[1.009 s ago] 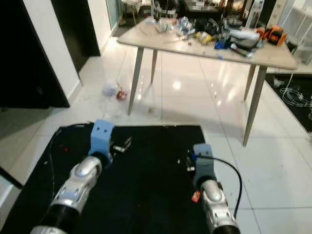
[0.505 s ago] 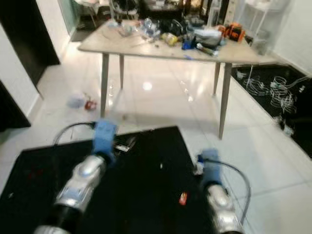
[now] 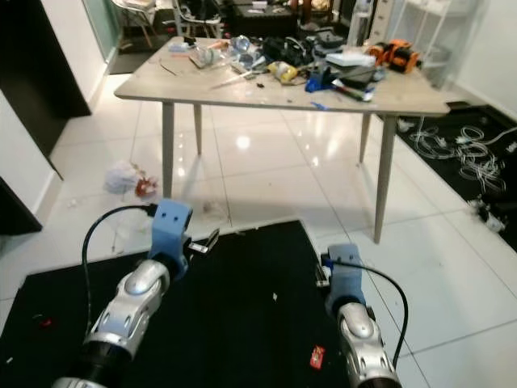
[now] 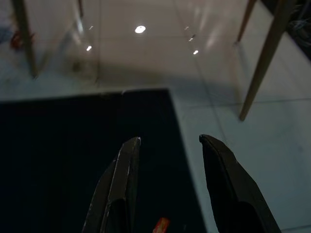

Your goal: Picking trash to rubbish bin

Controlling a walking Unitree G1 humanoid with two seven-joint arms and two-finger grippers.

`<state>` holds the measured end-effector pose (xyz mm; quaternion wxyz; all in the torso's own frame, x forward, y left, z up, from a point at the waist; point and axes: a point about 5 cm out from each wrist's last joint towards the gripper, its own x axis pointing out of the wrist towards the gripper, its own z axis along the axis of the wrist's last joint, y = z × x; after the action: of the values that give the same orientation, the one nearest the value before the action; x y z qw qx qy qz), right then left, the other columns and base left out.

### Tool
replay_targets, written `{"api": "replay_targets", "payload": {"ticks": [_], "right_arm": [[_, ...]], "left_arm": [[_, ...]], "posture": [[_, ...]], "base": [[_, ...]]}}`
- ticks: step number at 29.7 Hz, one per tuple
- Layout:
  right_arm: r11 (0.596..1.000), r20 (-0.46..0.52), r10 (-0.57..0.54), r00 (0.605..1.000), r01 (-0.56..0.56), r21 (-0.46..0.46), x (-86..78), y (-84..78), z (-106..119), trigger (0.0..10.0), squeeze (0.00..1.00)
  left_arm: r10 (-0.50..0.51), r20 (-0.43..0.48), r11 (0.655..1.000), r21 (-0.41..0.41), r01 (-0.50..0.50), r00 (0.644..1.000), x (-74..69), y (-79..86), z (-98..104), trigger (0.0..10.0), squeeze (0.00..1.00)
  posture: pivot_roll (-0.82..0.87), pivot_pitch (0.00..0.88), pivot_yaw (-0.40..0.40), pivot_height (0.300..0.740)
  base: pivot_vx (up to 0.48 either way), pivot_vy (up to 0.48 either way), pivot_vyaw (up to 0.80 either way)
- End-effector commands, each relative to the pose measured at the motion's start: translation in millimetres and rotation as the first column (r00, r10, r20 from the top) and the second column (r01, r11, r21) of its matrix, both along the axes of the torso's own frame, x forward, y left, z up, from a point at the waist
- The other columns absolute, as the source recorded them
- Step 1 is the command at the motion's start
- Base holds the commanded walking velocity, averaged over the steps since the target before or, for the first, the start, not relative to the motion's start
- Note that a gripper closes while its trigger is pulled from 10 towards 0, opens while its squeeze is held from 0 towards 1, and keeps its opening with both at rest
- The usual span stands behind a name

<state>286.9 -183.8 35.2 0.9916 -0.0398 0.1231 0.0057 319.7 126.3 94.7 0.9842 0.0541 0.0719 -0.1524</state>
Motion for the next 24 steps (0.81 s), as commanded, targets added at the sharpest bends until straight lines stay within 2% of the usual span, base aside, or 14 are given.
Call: {"api": "replay_targets", "payload": {"ticks": [1,13,24], "right_arm": [[1.000,-0.008,0.000,1.000,0.000,0.006,-2.6,2.5,-3,10.0,0.00],[1.000,-0.008,-0.009,1.000,0.009,0.012,-2.3,3.1,-3,10.0,0.00],[0.999,0.060,-0.041,0.997,0.039,0.030,4.1,-2.4,11,10.0,0.00]], "left_arm": [[0.012,-0.015,1.000,0.013,-0.012,1.000,-1.6,4.9,-4,10.0,0.00],[0.016,-0.014,1.000,0.011,-0.016,1.000,-0.8,5.7,-3,10.0,0.00],[0.013,-0.008,1.000,0.010,-0.013,1.000,-0.1,4.9,0,10.0,0.00]], "posture": [[-0.09,0.062,0.003,0.740],[-0.09,0.073,0.003,0.740],[-0.09,0.078,0.004,0.740]], "base": [[0.382,0.000,0.00],[0.380,0.000,0.00],[0.380,0.000,0.00]]}}
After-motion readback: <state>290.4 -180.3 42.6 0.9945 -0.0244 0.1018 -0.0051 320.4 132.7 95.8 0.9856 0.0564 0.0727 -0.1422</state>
